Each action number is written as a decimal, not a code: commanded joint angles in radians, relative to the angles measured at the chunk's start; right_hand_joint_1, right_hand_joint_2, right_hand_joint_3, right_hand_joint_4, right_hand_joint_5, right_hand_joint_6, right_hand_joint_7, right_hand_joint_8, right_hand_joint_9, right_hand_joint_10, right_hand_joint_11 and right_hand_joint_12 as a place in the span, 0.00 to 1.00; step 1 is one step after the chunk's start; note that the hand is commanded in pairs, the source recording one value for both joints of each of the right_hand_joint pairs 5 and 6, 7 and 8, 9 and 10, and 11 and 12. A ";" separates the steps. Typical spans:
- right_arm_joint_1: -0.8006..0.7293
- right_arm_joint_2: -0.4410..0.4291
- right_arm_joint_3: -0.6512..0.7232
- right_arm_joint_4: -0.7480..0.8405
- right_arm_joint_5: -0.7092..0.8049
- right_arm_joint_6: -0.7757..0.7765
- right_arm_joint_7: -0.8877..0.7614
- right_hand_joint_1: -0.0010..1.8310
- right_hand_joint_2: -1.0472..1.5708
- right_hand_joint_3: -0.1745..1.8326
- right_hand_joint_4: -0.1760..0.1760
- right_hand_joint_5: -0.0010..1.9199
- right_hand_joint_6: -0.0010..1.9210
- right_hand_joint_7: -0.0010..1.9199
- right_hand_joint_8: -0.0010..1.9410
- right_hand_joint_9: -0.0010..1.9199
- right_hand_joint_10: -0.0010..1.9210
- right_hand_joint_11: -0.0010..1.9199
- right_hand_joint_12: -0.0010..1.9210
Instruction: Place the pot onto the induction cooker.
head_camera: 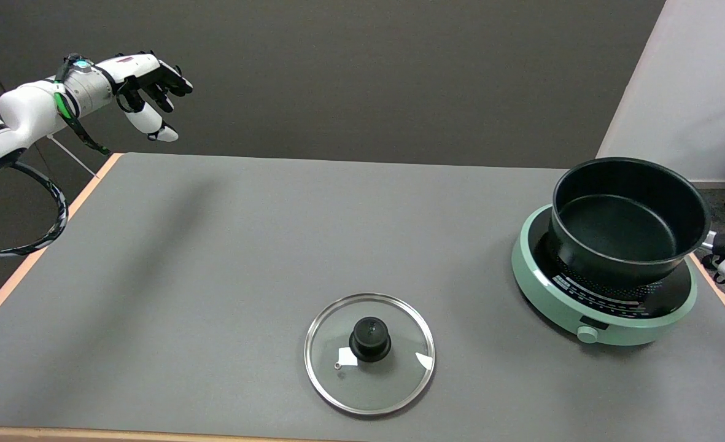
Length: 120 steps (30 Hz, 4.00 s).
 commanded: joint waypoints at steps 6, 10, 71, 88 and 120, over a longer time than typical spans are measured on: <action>-0.005 0.000 -0.020 0.001 0.026 0.011 0.008 0.55 0.77 0.63 0.20 0.86 0.86 0.86 0.85 0.86 0.86 0.86 0.86; -0.005 -0.001 -0.025 0.001 0.032 0.011 0.008 0.55 0.77 0.64 0.20 0.86 0.86 0.86 0.85 0.86 0.86 0.86 0.86; -0.007 -0.003 -0.057 -0.006 0.064 0.000 0.000 0.54 0.74 0.74 0.32 0.64 0.64 0.64 0.64 0.64 0.64 0.64 0.64; -0.006 -0.002 -0.080 -0.009 0.071 0.002 -0.002 0.54 0.25 0.97 1.00 0.30 0.30 0.30 0.30 0.30 0.30 0.30 0.30; -0.027 -0.028 -0.094 -0.003 -0.192 -0.175 0.005 0.46 0.14 0.23 0.00 0.00 0.00 0.00 0.00 0.00 0.00 0.00 0.00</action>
